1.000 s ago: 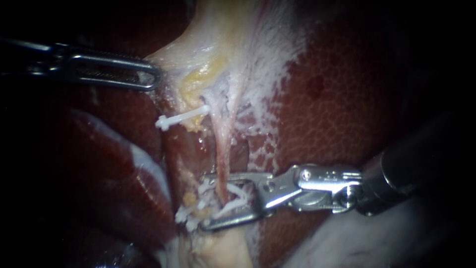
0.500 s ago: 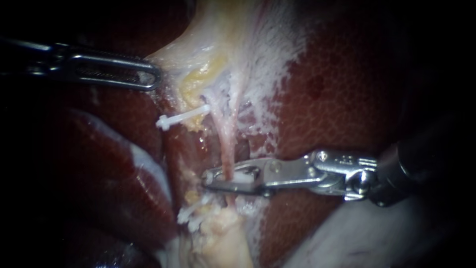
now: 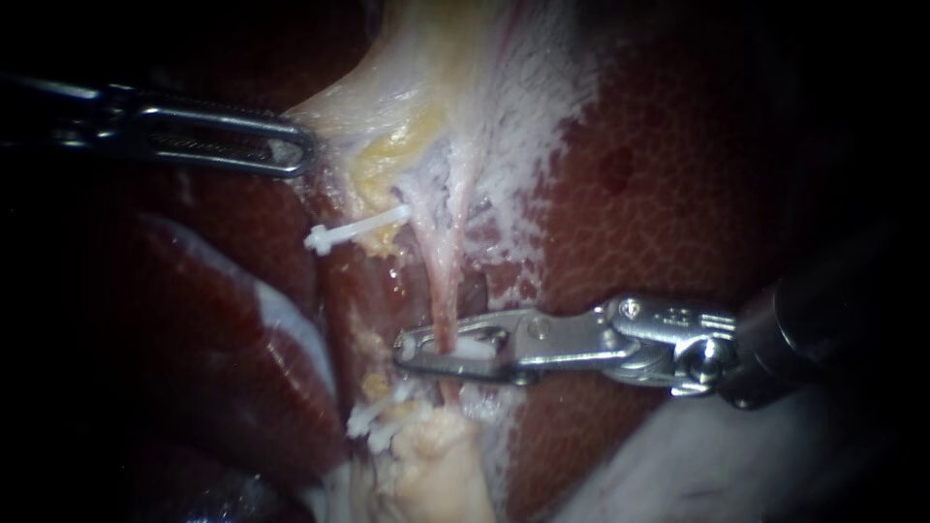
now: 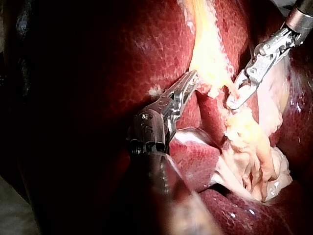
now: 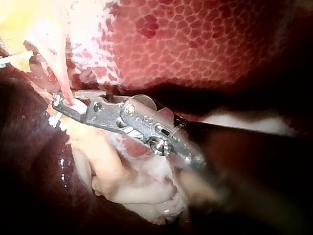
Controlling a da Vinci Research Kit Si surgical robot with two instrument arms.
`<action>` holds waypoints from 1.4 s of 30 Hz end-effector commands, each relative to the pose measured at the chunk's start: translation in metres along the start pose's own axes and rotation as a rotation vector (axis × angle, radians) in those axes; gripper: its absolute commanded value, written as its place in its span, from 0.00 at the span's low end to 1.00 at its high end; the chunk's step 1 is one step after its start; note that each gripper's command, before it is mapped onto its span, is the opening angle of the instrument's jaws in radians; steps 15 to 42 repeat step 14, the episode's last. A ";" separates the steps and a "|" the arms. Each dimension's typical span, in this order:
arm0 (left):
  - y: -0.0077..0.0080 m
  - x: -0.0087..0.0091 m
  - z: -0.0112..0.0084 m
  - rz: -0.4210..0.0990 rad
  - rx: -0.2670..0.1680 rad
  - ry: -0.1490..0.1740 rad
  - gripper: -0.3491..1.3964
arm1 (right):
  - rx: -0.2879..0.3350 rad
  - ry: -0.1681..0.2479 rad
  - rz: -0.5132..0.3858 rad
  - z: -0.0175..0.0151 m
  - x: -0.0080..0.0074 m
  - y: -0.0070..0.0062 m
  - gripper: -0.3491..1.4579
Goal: Clipping first clip right tube
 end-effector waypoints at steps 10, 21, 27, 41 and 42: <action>0.0000 0.0000 0.0001 0.000 0.000 0.000 0.00 | 0.000 0.000 0.006 0.0000 0.0000 0.0000 0.00; 0.0000 0.0000 0.0001 0.000 -0.001 0.000 0.00 | 0.000 0.000 0.006 0.0000 0.0000 0.0000 0.00; 0.0000 0.0000 0.0001 0.000 -0.001 0.000 0.00 | 0.000 0.000 0.006 0.0000 0.0000 0.0000 0.00; 0.0000 0.0000 0.0001 0.000 -0.001 0.000 0.00 | 0.000 0.000 0.006 0.0000 0.0000 0.0000 0.00; 0.0000 0.0000 0.0001 0.000 -0.001 0.000 0.00 | 0.000 0.000 0.006 0.0000 0.0000 0.0000 0.00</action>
